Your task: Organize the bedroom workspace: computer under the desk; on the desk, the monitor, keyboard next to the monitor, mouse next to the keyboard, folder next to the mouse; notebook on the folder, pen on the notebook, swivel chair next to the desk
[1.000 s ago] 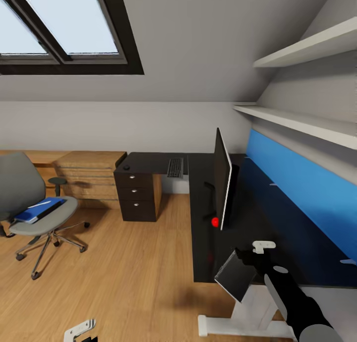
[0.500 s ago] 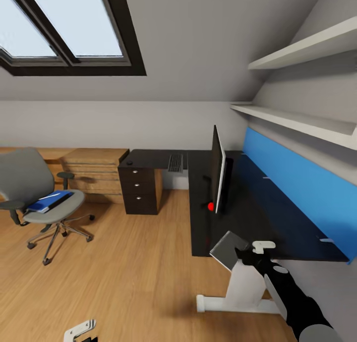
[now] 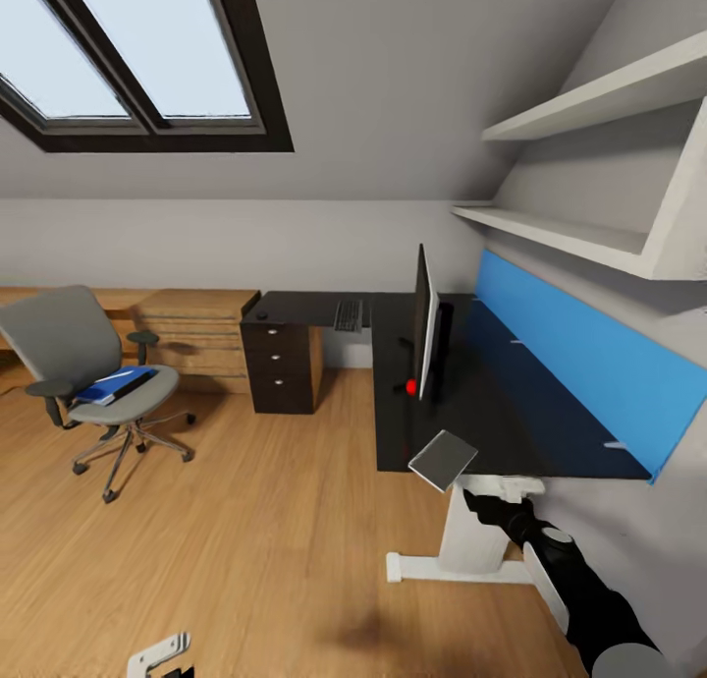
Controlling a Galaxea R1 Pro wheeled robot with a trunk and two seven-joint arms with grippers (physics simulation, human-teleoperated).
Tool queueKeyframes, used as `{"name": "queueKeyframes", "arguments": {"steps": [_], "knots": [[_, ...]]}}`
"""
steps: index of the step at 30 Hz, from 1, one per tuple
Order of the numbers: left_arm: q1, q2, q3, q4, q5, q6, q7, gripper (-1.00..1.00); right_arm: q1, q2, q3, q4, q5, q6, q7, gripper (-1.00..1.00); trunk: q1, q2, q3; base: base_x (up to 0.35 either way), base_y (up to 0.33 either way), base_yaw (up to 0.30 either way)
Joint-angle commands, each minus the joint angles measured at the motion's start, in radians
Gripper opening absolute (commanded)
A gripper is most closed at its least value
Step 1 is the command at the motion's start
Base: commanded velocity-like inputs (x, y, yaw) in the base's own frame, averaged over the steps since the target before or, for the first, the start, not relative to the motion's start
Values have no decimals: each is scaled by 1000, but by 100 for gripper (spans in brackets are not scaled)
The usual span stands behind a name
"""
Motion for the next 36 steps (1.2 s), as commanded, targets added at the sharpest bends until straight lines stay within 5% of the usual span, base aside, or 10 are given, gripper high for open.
{"name": "queueKeyframes", "arguments": {"steps": [1,22,36], "knots": [[0,0,-1,1,10,2,5,100,0,0,-2,-1,-25,6,4,100,0,-1,-1,-148,0,0],[0,-8,-2,51,10,-37,5,100,4,-7,-6,37,-396,54,135,100,0,-1,-1,-27,0,0],[0,-47,-3,121,8,-327,7,100,4,-55,-14,69,-588,64,218,100,50,-92,-42,0,0,0]]}}
